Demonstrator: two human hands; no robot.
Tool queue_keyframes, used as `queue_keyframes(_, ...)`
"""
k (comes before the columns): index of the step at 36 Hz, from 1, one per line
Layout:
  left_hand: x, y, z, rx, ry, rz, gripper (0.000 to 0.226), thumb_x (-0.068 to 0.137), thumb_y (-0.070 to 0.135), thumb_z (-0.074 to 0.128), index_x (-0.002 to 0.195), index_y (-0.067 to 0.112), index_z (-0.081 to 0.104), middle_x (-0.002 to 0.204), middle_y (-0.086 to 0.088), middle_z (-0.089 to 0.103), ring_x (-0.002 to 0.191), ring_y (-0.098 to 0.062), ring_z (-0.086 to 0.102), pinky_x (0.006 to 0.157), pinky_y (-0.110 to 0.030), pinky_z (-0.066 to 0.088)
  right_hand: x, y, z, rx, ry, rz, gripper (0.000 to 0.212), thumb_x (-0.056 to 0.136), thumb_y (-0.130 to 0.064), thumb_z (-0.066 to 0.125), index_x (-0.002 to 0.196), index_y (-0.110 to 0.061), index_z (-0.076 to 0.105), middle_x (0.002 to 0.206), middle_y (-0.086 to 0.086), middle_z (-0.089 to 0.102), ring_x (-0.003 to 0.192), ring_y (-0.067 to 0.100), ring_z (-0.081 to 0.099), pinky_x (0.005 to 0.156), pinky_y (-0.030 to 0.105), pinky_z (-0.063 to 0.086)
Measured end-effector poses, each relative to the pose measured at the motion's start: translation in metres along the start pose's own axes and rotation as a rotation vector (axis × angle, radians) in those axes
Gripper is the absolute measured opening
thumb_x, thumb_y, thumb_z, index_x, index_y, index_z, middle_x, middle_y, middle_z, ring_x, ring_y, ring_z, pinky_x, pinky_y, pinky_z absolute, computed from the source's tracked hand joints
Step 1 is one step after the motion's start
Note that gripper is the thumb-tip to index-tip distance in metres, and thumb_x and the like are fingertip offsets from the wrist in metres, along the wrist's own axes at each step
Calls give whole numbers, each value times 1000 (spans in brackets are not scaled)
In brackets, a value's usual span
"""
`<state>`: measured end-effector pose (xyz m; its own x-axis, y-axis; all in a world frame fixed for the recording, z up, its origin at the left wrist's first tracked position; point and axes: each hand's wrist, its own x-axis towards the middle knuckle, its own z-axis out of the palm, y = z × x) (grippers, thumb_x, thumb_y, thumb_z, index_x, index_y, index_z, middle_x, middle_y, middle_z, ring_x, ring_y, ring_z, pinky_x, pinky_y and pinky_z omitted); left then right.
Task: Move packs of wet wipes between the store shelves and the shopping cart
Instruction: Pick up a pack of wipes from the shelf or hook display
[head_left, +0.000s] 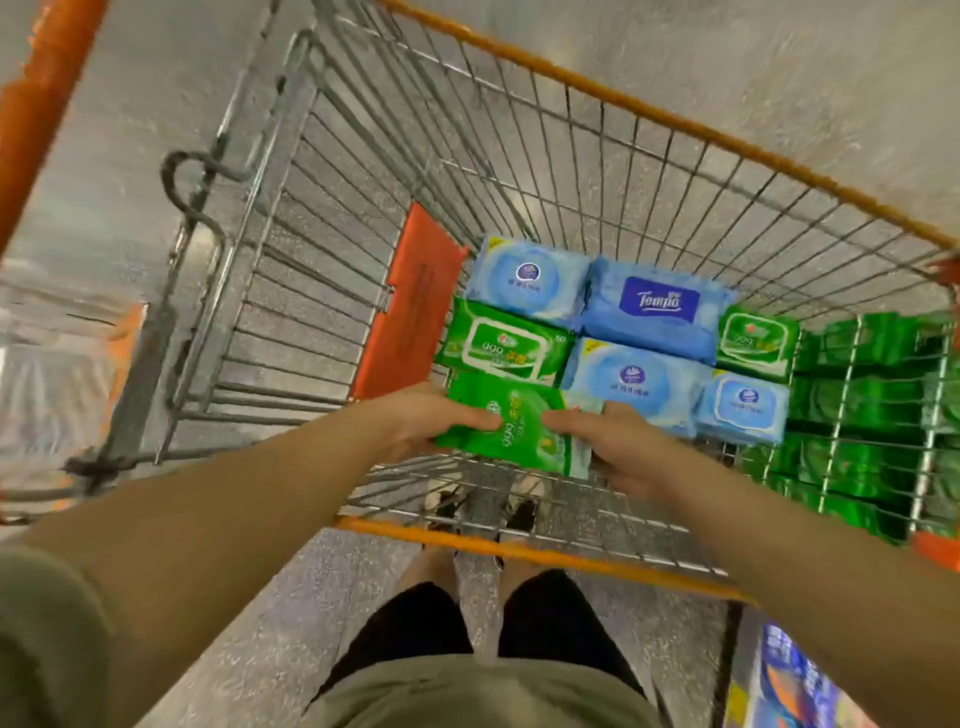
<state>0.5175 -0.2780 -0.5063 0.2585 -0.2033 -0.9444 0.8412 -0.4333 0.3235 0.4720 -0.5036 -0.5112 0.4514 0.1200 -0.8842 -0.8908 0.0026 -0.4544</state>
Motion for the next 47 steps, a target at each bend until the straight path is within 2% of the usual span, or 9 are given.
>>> queue_keyframes(7,71,-21,-9,-32,-24,-129,31,88,7,76,117,7,67,108,-6,78,103,-22,73,96,-37,56,80,40,5,44,-64,113,69,60,-35,90,123,-23,67,115,2,76,106,28,73,100,54,54)
queue_keyframes(10,91,-31,-14,23,-24,-159,15,93,11,72,106,14,67,104,-1,75,98,-18,70,93,-33,54,106,55,15,82,-39,147,64,63,-28,87,123,-19,67,115,4,76,105,28,73,99,55,54)
queue_keyframes(15,127,-56,-20,-4,90,-176,45,86,8,78,128,5,61,129,-10,69,117,-29,66,110,-46,47,141,77,34,138,73,226,37,69,-18,89,102,-11,72,103,9,78,98,31,74,97,56,54)
queue_keyframes(18,139,-66,-12,53,235,-135,37,95,5,68,130,9,56,121,-5,62,112,-25,61,100,-34,48,153,83,45,190,146,252,23,80,-7,83,98,-10,69,102,9,77,92,26,75,88,48,60)
queue_keyframes(21,149,-69,-4,185,402,-33,36,99,13,65,134,11,57,111,-2,54,99,-19,52,83,-26,43,163,89,51,231,182,241,39,76,-9,84,111,-6,67,109,7,76,101,26,72,97,49,56)
queue_keyframes(29,167,-65,3,213,491,-56,31,100,25,63,130,21,54,96,3,64,92,-24,66,87,-40,59,193,108,42,208,268,156,83,42,-43,86,116,-12,64,110,2,74,102,24,71,101,48,54)
queue_keyframes(37,153,-53,-1,367,500,-43,39,98,33,64,132,15,55,118,-5,68,99,-28,66,84,-35,56,162,73,47,-30,290,248,57,85,-37,78,126,-4,57,119,6,64,111,27,59,99,38,45)
queue_keyframes(42,130,-37,0,435,467,-63,43,97,37,60,132,12,54,118,-8,66,91,-25,62,64,-28,45,142,51,47,-217,261,278,44,97,-36,63,128,-8,53,131,14,59,103,29,56,90,40,47)
queue_keyframes(47,97,-19,-5,495,427,-25,44,94,40,61,129,15,59,110,-6,68,96,-26,68,86,-37,59,104,24,43,-629,204,247,39,100,-42,53,110,-5,57,103,11,61,88,24,59,78,34,50)
